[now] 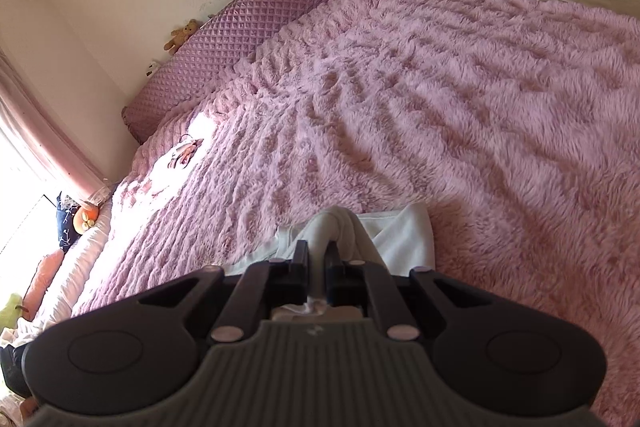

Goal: Fold small clothes
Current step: 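Lift the hem with both tools and fold it toward the collar, then lay the hem down at the collar and open both tools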

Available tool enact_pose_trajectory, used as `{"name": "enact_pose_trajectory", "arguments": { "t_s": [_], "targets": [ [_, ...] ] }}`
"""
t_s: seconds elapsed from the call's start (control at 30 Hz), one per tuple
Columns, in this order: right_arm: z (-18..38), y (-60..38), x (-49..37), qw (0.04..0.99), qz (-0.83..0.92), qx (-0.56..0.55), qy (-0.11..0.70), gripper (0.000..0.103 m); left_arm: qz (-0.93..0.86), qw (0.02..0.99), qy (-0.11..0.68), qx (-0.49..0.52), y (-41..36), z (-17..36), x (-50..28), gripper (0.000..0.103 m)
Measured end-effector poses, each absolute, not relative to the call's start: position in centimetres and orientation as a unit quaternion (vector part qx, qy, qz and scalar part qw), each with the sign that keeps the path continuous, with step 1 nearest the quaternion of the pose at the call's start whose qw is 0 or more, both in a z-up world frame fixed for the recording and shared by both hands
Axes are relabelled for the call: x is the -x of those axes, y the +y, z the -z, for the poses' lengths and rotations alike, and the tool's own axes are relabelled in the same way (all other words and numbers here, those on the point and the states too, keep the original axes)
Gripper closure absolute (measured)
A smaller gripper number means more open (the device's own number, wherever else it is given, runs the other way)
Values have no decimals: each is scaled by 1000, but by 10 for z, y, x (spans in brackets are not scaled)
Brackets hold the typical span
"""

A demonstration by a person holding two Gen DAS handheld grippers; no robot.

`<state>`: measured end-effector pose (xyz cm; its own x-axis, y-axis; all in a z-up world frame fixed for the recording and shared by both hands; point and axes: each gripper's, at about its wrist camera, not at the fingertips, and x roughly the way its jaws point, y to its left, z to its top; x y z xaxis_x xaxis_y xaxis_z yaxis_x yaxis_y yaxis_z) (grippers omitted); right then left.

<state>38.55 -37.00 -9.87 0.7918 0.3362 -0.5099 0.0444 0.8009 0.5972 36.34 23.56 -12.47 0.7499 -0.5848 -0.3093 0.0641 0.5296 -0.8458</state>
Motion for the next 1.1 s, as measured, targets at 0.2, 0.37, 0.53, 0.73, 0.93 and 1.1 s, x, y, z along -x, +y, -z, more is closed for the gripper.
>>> {"name": "enact_pose_trajectory", "arguments": {
  "t_s": [0.2,0.37,0.53,0.73,0.93,1.1],
  "targets": [
    [126,-371,-427,887,-65,-317,329,101,174,822,319,438,239,151,-393,96],
    [151,-368,-452,880,-51,-321,347,101,155,821,340,431,241,171,-409,96],
    [166,-367,-465,876,-43,-326,352,100,134,804,363,452,246,191,-416,93],
    [150,-377,-456,895,-39,-319,310,62,136,801,349,467,259,178,-408,78],
    [133,-379,-440,915,-66,-239,318,62,138,823,284,472,274,150,-380,61],
    [139,-380,-431,915,-66,-214,336,62,128,824,275,478,286,144,-372,57]
  ]
}}
